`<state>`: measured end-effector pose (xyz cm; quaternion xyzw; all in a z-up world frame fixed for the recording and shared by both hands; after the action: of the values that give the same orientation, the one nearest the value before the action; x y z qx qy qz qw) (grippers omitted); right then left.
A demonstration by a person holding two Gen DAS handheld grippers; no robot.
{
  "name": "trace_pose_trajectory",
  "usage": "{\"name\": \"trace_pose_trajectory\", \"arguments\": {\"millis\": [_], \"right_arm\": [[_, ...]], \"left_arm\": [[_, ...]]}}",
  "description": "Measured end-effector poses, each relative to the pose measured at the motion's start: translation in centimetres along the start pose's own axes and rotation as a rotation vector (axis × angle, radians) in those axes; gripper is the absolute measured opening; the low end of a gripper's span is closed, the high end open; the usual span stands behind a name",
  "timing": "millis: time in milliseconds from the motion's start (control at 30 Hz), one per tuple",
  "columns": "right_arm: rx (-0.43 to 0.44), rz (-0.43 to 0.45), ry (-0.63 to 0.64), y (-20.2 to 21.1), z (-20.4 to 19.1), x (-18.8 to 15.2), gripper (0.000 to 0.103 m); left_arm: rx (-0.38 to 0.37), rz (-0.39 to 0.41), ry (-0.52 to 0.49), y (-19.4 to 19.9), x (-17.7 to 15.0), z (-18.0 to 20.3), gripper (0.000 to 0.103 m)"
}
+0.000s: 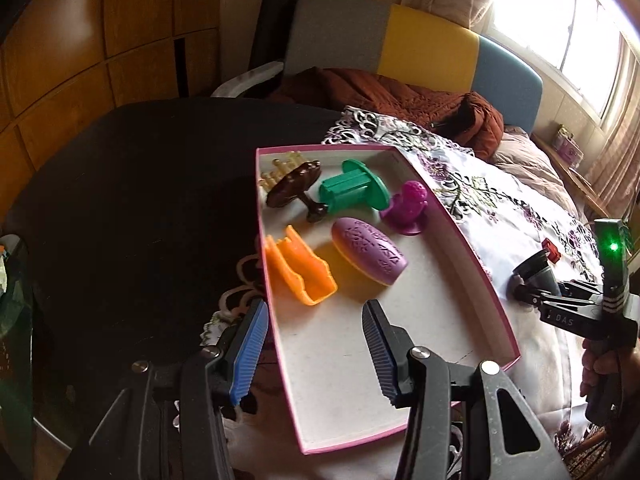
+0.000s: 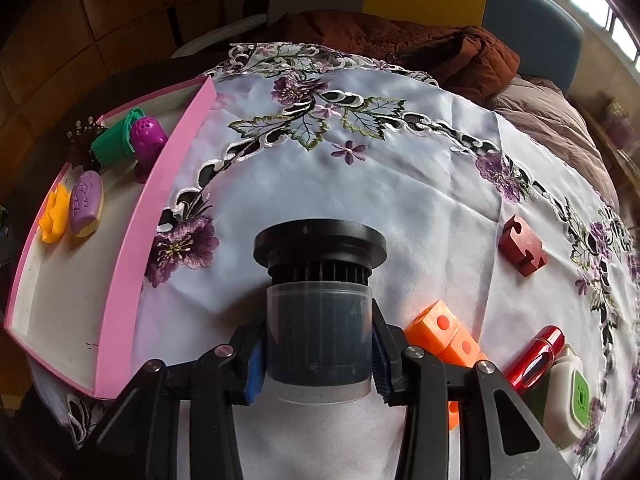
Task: Organize rigid objects
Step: 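Carry the black-lidded jar into the tray with the right gripper and open it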
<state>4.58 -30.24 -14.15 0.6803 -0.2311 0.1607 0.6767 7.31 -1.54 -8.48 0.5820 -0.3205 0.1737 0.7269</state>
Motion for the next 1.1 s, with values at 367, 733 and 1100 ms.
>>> {"name": "trace_pose_trajectory", "arguments": {"millis": [367, 733, 1100], "right_arm": [[0.191, 0.118, 0.09, 5.5, -8.2, 3.2, 0.043], [0.279, 0.019, 0.174, 1.7, -14.7, 5.1, 0.043], [0.184, -0.046, 0.137, -4.6, -14.3, 7.6, 0.043]], "left_arm": [[0.001, 0.004, 0.054, 0.1, -0.4, -2.4, 0.05], [0.009, 0.003, 0.077, 0.3, -0.6, -3.7, 0.05], [0.01, 0.0, 0.073, 0.1, -0.6, -3.8, 0.05]]}}
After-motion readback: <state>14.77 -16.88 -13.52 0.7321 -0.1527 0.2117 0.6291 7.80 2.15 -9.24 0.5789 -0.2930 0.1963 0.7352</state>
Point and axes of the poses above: each gripper's, at about its wrist camera, not at the fingertips, and y roughly against the way its jaws point, z to its right, x to its top, the point moved 5 cm from there along -y, roughly the way its jaws point, and after that the axes turned 4 degrees about z, right-handed, at the moved point
